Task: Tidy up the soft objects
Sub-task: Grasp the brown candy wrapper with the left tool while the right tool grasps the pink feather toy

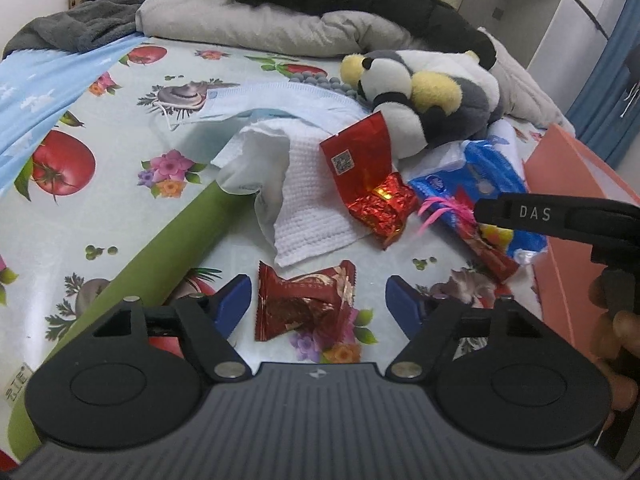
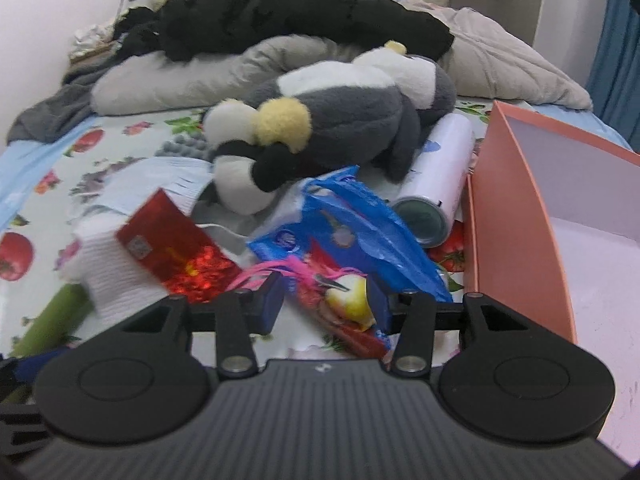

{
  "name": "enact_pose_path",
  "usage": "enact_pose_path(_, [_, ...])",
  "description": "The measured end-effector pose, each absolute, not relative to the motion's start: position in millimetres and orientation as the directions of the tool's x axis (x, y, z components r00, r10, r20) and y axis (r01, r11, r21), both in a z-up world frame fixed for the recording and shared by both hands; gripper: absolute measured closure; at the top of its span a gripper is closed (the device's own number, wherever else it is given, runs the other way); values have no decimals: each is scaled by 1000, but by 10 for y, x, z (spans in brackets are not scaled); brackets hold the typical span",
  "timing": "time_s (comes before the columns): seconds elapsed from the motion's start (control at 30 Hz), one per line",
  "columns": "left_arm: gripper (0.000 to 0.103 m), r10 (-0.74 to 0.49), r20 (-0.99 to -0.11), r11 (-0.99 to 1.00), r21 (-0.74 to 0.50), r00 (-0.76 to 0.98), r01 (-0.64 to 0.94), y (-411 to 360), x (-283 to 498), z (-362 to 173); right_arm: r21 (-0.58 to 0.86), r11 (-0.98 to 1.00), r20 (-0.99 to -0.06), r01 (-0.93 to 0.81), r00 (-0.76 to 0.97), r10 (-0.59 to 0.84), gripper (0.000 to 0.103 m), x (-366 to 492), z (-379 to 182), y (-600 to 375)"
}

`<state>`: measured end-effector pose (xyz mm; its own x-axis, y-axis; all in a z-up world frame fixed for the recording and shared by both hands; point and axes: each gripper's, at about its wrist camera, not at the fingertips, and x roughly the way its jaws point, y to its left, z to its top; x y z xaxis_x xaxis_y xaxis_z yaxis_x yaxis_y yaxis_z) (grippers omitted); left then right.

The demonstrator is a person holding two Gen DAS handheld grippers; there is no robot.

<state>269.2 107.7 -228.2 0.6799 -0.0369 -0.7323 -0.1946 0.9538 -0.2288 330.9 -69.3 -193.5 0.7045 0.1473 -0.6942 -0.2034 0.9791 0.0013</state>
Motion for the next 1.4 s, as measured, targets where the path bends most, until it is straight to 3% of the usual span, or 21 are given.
enact_pose_path(0.13, [36, -35, -743, 954, -225, 669, -199, 1091, 2772, -2365, -19, 983, -714, -182, 691, 114, 55, 3386, -2049, -701])
enact_pose_path(0.2, [44, -35, -743, 952, -227, 668, -203, 1088, 2791, -2384, -25, 984, -714, -177, 692, 106, 59, 3395, -2065, -712])
enact_pose_path(0.27, [48, -37, -747, 951, -230, 664, -205, 1095, 2815, -2398, -35, 983, -720, -183, 687, 102, 73, 3415, -2088, -718])
enact_pose_path(0.4, [57, -33, -743, 949, -234, 669, -213, 1100, 2824, -2390, -22, 982, -724, -190, 680, 115, 74, 3421, -2078, -755])
enact_pose_path(1.0, [59, -19, -693, 934, -269, 721, -234, 1057, 2325, -1992, 40, 949, -680, -314, 687, 256, 74, 2758, -1614, -744])
enact_pose_path(1.4, [59, -50, -731, 923, -294, 680, -249, 990, 1776, -2027, 38, 915, -765, -401, 578, 285, 74, 2078, -1877, -806])
